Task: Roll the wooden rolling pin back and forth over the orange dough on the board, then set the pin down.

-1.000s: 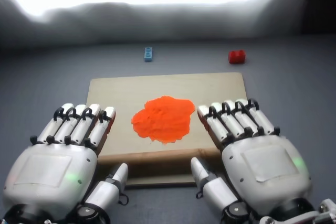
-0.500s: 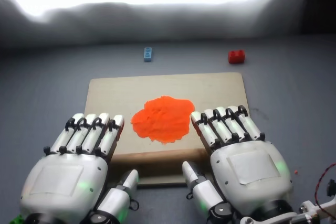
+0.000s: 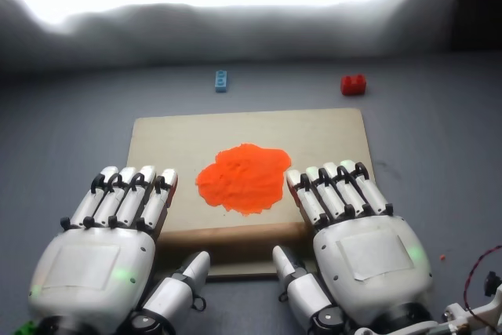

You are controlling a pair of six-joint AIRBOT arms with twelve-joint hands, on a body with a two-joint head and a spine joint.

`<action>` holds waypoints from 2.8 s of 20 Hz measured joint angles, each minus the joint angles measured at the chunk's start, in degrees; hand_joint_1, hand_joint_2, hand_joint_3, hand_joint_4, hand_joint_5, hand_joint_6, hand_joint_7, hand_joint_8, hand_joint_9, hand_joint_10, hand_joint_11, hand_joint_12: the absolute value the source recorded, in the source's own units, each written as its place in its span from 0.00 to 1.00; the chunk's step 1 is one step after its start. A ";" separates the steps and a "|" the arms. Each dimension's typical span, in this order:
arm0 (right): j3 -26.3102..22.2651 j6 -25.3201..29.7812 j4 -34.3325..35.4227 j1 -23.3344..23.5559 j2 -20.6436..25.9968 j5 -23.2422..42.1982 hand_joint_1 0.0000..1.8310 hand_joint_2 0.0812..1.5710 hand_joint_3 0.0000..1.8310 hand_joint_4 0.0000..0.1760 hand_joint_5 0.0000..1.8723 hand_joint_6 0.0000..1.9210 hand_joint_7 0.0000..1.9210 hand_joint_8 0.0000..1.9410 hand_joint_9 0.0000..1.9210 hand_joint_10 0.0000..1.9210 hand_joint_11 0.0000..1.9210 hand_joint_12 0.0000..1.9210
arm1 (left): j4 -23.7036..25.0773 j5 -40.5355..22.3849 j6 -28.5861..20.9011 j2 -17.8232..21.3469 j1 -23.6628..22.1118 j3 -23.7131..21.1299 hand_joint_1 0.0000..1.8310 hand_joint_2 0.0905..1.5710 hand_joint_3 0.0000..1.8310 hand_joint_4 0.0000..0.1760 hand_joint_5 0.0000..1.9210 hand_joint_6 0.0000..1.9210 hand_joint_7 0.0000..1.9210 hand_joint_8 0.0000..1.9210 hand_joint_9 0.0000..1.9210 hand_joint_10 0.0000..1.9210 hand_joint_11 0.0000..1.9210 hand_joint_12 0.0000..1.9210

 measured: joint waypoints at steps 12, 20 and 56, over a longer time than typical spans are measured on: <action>2.69 0.83 1.84 0.02 -2.29 0.28 0.00 0.87 0.00 0.00 0.08 0.00 0.08 0.00 0.07 0.00 0.00 0.13 | 0.22 -0.31 -0.61 -2.62 0.00 2.34 0.00 0.87 0.00 0.00 0.00 0.00 0.00 0.00 0.00 0.00 0.00 0.00; 3.89 1.97 2.12 0.17 -2.82 -0.02 0.00 0.88 0.00 0.00 0.08 0.00 0.07 0.00 0.07 0.00 0.00 0.15 | 0.39 -0.46 -1.01 -3.21 0.72 4.11 0.00 0.88 0.00 0.00 0.00 0.00 0.00 0.00 0.00 0.00 0.00 0.00; 8.20 3.76 2.86 2.10 -3.06 -2.60 0.00 0.90 0.00 0.00 0.09 0.00 0.08 0.00 0.07 0.00 0.00 0.11 | -1.79 5.79 -1.03 -5.62 -2.93 10.78 0.00 0.89 0.00 0.00 0.00 0.00 0.00 0.00 0.00 0.00 0.00 0.00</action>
